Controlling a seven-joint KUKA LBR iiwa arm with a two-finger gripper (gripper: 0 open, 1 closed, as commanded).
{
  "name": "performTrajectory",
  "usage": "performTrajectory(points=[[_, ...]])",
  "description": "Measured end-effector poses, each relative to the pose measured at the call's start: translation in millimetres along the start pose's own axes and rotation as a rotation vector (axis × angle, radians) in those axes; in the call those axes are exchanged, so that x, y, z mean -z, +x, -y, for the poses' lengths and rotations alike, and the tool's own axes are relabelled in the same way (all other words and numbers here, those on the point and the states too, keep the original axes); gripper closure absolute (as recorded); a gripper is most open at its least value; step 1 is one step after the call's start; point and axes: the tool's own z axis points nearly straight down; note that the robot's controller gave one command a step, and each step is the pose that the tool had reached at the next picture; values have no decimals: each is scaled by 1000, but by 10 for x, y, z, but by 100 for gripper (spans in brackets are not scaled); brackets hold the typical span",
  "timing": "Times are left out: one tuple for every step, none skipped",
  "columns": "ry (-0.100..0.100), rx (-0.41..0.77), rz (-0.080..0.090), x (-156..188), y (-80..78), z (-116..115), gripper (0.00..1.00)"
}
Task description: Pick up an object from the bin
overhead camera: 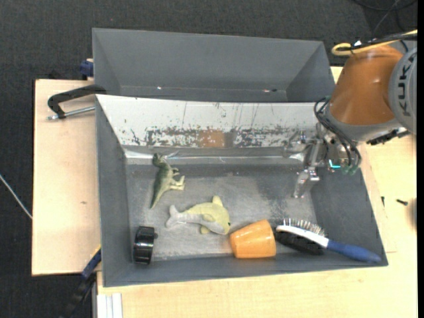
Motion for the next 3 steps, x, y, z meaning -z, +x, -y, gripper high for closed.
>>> performTrajectory(points=[[3,149,8,804,935,141,0],[-5,538,5,-427,806,-356,0],[-4,541,-16,-436,845,-318,100]])
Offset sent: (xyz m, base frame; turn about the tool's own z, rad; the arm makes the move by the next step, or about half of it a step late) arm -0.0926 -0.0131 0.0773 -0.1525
